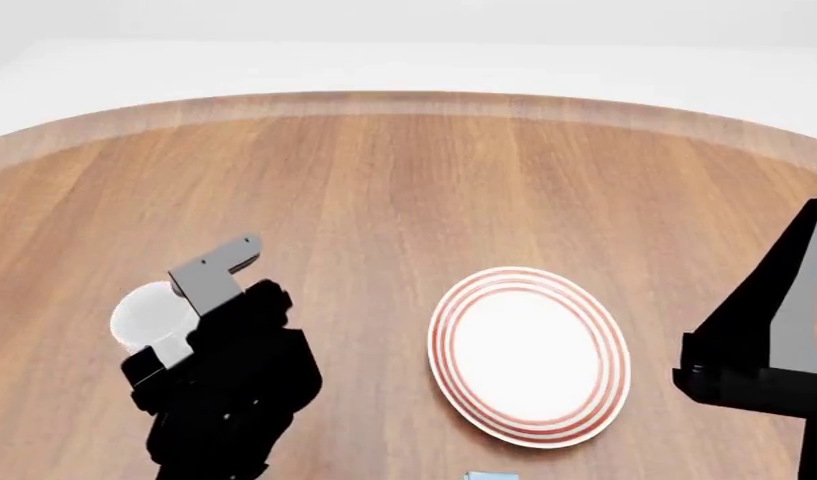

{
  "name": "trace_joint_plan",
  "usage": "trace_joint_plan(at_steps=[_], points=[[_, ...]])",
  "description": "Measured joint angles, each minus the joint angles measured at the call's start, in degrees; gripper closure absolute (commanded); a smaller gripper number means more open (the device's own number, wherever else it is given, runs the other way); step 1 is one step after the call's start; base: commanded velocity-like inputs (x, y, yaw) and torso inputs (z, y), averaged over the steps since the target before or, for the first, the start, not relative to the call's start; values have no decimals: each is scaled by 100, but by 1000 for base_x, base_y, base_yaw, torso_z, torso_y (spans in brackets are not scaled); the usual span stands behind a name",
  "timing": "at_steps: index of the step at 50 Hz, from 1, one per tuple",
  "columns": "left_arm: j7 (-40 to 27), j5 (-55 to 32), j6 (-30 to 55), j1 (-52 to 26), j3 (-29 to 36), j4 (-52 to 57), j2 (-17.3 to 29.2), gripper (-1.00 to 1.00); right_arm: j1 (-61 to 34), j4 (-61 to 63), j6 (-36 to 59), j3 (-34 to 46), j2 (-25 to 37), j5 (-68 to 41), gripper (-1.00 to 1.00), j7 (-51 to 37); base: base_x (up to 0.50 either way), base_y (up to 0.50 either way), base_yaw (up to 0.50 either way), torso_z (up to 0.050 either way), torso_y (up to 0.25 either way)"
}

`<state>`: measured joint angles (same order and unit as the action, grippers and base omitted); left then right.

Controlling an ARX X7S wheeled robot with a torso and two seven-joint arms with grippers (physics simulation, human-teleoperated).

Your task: Pick up the white mug and put it on the plate, and put the chocolate pudding to the right of the plate.

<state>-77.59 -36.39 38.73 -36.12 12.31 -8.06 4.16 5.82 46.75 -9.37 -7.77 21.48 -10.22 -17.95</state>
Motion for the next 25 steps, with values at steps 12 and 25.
trace_joint_plan(at_steps=[12,25], points=[[178,-24,-280,-45,62,-484,18,-100,4,-15,-13,20,22,-5,-100,-13,0,0,0,0,0],[314,-28,-604,-124,102,-1025,36,-100,5,-40,-28,61,39,5,-100,-24,0,0,0,0,0]])
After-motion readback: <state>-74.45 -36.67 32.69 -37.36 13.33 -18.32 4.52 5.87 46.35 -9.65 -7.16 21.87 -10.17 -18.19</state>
